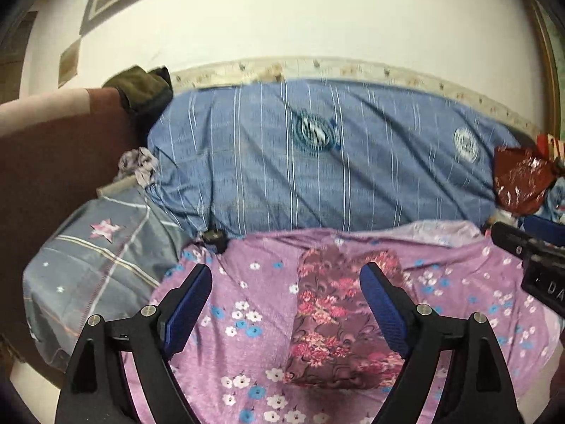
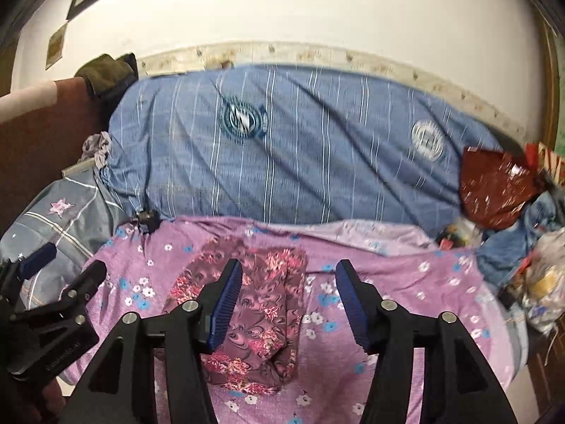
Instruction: Fold small clothes
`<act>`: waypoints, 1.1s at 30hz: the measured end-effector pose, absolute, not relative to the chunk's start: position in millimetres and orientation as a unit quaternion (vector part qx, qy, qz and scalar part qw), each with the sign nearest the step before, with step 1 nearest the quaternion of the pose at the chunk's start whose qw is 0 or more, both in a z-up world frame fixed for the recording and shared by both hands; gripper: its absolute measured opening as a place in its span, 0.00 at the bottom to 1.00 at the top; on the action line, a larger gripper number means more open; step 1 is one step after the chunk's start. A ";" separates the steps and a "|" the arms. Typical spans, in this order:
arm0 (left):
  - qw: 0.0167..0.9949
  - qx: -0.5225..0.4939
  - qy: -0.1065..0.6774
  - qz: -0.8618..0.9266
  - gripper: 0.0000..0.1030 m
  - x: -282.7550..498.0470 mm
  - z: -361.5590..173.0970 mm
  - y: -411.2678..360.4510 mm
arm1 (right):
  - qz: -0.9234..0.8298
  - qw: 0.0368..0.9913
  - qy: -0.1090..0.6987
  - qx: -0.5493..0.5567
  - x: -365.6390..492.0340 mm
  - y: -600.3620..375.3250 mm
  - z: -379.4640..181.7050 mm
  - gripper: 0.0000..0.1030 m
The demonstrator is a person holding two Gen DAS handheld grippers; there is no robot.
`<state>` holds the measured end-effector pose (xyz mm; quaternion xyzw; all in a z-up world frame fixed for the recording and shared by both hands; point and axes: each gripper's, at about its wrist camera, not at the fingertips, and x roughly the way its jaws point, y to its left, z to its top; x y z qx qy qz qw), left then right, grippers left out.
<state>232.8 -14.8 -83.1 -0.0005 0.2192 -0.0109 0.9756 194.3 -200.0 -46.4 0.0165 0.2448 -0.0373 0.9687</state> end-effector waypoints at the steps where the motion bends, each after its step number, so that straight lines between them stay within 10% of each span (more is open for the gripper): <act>1: 0.977 0.000 0.215 -0.010 0.86 230.1 -81.8 -13.6 | -0.039 0.970 0.238 0.015 187.8 -198.7 -41.1 0.57; 33: 0.985 0.003 0.172 -0.022 0.88 165.7 -50.9 -7.7 | -0.054 0.978 0.200 0.007 134.0 -190.0 -18.9 0.60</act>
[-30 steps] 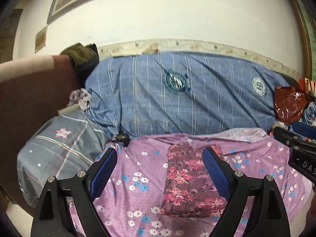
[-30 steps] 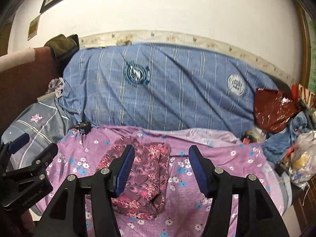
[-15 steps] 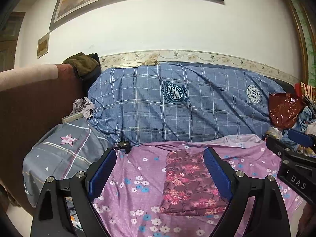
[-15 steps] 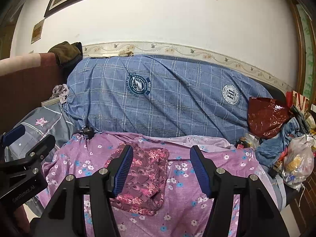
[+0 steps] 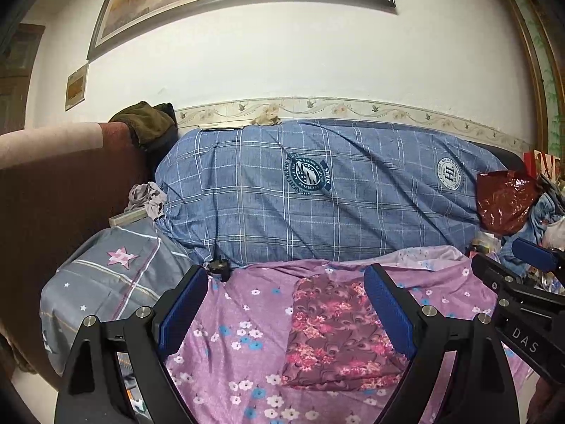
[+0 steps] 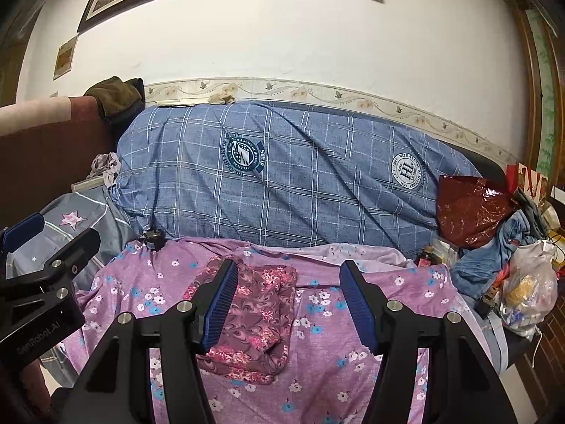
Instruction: Fold small clothes
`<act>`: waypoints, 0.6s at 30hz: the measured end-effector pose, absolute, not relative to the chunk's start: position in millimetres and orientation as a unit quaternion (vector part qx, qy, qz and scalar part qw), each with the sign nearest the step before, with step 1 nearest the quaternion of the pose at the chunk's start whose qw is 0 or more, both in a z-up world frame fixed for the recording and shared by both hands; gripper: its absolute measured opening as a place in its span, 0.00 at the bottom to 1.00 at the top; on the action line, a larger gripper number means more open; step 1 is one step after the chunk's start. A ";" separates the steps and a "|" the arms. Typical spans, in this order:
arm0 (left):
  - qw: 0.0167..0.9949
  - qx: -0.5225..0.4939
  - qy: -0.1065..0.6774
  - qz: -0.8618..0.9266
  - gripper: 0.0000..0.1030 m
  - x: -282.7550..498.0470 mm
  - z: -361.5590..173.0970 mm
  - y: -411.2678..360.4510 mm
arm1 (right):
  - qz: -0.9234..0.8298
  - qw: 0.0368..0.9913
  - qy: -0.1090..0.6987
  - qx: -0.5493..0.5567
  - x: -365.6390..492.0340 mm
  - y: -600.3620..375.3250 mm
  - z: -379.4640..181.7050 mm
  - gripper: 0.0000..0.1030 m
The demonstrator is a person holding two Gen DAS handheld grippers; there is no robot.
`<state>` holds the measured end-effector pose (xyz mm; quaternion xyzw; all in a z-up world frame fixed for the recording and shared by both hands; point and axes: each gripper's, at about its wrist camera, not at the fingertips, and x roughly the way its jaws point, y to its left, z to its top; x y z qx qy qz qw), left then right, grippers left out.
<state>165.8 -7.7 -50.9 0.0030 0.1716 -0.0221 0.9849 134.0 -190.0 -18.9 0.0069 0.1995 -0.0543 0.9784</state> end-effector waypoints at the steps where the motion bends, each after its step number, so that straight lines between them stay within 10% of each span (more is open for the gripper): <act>1: 0.985 0.003 0.172 -0.022 0.88 165.3 -51.4 -7.8 | -0.056 0.978 0.200 0.006 133.7 -189.9 -18.9 0.60; 18: 0.987 0.002 0.159 -0.030 0.88 155.2 -51.7 -7.7 | -0.059 0.979 0.196 0.004 128.2 -191.5 -16.8 0.60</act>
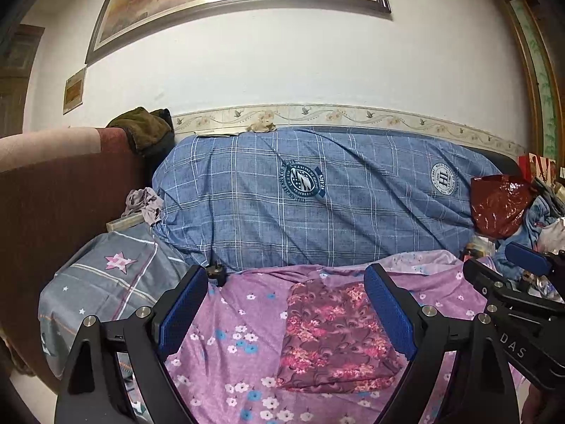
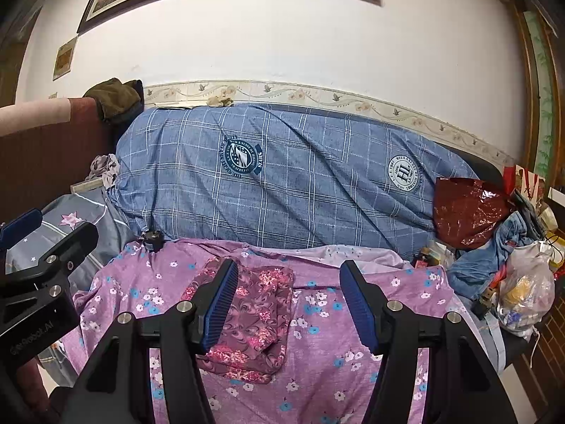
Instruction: Fold small clothes
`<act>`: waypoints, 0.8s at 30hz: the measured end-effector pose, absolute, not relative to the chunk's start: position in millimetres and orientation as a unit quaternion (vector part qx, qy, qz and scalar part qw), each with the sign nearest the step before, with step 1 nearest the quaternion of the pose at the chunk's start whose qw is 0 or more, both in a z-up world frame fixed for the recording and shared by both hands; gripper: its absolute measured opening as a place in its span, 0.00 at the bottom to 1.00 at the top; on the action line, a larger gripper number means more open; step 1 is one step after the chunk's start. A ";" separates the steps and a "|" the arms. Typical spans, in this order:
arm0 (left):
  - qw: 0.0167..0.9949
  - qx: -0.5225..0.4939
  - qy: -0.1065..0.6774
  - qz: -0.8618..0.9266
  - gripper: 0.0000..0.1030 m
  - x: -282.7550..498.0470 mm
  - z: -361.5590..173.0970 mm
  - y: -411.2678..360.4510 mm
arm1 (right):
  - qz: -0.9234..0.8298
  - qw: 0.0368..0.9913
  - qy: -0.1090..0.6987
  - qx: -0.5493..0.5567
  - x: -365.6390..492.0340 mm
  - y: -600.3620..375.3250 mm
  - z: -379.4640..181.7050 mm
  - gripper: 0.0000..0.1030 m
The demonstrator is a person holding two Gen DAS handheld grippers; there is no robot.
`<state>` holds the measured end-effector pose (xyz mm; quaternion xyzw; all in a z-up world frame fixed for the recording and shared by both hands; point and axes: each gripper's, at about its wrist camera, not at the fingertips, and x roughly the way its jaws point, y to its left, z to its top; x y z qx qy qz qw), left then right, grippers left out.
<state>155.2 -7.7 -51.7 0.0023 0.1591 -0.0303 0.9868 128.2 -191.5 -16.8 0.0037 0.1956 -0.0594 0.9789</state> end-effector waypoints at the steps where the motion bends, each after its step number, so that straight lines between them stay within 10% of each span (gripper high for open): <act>1: 0.987 0.002 0.159 -0.031 0.88 154.5 -51.9 -7.8 | -0.059 0.979 0.196 0.004 128.2 -191.4 -16.9 0.60; 24: 0.985 -0.003 0.167 -0.037 0.88 168.0 -56.5 -1.6 | -0.062 0.977 0.205 0.003 140.7 -188.9 -25.3 0.60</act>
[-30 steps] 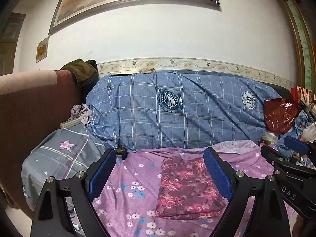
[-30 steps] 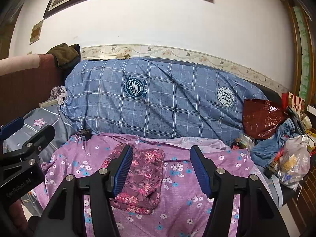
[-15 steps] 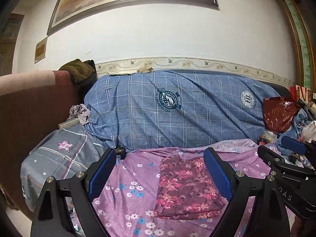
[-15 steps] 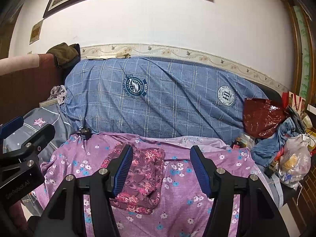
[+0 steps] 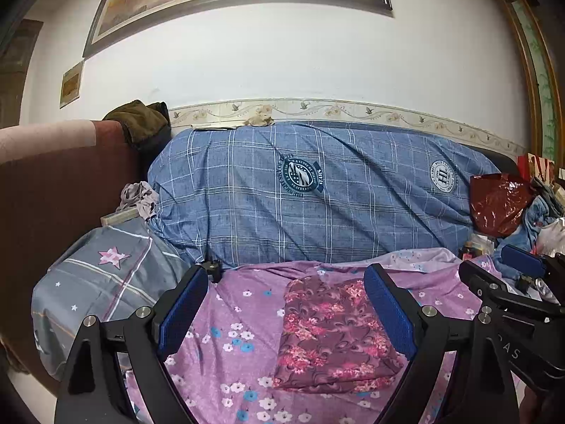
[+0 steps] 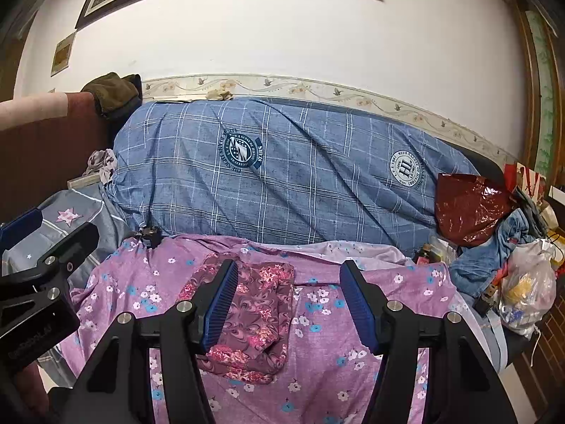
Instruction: Fold small clothes
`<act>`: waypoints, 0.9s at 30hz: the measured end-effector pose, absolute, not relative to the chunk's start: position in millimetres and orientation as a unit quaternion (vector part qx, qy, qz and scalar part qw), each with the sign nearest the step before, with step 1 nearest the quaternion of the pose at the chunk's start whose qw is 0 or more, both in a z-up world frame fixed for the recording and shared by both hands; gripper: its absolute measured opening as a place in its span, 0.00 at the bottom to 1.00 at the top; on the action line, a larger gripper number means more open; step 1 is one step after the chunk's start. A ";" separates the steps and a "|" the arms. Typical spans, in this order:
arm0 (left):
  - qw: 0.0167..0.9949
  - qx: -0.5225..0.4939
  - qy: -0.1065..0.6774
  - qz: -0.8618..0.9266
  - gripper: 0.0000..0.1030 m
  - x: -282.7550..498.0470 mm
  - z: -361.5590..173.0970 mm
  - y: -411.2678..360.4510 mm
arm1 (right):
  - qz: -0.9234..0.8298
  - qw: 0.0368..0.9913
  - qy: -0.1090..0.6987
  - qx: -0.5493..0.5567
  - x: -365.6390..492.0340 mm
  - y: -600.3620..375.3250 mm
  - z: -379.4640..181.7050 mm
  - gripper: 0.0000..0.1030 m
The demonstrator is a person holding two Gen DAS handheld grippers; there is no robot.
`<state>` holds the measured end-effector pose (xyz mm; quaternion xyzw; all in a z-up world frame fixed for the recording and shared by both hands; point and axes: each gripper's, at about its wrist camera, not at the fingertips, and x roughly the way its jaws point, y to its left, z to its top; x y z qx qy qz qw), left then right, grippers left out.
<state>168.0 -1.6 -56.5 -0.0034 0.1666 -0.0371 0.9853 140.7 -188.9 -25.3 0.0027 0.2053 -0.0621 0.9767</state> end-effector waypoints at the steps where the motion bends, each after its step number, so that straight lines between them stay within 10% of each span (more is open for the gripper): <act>1: 0.985 -0.004 0.166 -0.036 0.88 167.7 -57.5 -2.3 | -0.063 0.977 0.206 0.002 141.6 -188.5 -25.7 0.60; 27: 0.984 -0.024 0.171 -0.040 0.88 180.2 -66.6 1.2 | -0.075 0.975 0.208 -0.002 145.8 -186.5 -30.6 0.60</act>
